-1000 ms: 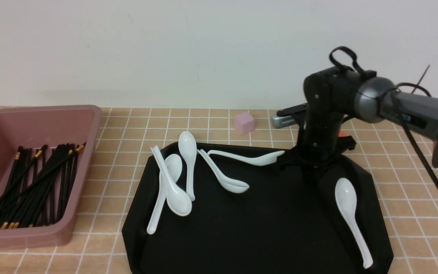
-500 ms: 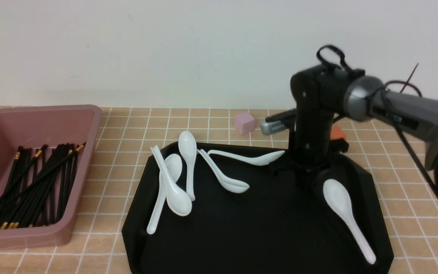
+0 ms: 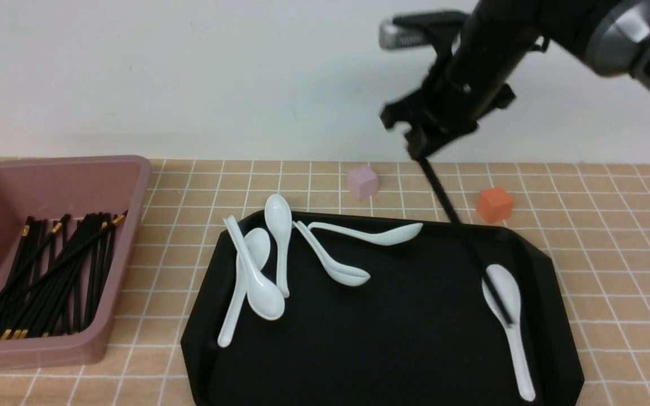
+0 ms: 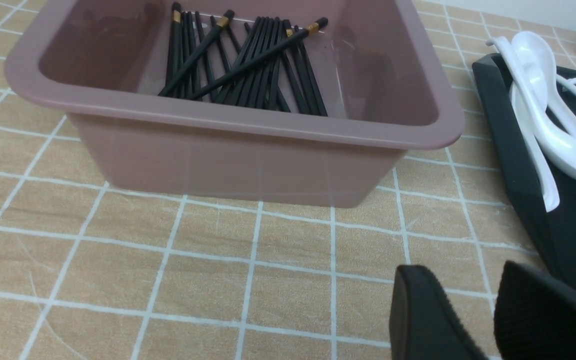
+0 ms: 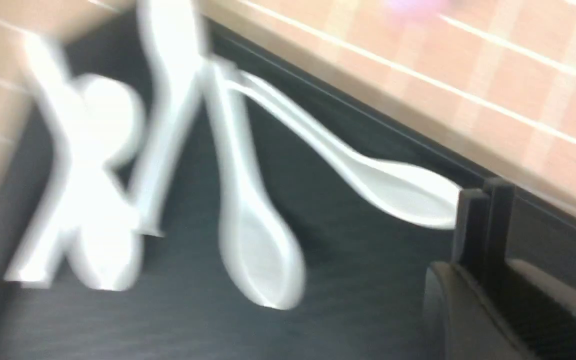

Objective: On brown tablecloth take chopsticks from black tray and put them in box.

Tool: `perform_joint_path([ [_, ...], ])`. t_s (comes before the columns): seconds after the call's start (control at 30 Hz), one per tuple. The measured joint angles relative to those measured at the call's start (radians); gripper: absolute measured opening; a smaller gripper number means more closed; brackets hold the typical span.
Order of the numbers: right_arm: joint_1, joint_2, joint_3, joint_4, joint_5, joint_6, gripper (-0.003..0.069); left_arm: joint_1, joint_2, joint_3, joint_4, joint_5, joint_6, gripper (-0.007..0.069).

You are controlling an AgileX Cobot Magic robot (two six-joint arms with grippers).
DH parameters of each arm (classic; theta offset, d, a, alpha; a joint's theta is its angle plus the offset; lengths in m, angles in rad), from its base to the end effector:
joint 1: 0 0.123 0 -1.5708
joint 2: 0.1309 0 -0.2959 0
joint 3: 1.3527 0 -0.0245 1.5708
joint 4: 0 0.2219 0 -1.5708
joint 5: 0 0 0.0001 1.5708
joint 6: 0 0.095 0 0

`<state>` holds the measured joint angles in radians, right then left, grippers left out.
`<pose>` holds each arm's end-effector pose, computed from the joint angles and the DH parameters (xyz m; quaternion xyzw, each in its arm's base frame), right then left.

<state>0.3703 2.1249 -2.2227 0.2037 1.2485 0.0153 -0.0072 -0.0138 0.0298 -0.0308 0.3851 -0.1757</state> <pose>0.4097 0.1786 0.3358 -0.1632 0.9491 0.1474 0.2256 0.0160 -0.0012 0.1684 -0.0762 0.8053 -0.0667 0.5842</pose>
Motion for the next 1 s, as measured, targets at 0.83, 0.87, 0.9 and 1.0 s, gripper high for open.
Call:
perform_joint_path([
  [0.83,0.39,0.298,-0.072,1.495,-1.025,-0.84,0.0115,0.0,0.0,0.0,0.0,0.0,0.0,0.0238],
  [0.87,0.412,0.325,-0.071,1.509,-1.046,-0.9,0.0115,0.0,0.0,0.0,0.0,0.0,0.0,0.0238],
  [0.9,0.426,0.343,-0.071,1.513,-1.062,-0.929,0.0115,0.0,0.0,0.0,0.0,0.0,0.0,0.0238],
  [1.0,0.448,0.379,-0.07,1.517,-1.095,-0.959,0.0115,0.0,0.0,0.0,0.0,0.0,0.0,0.0238],
])
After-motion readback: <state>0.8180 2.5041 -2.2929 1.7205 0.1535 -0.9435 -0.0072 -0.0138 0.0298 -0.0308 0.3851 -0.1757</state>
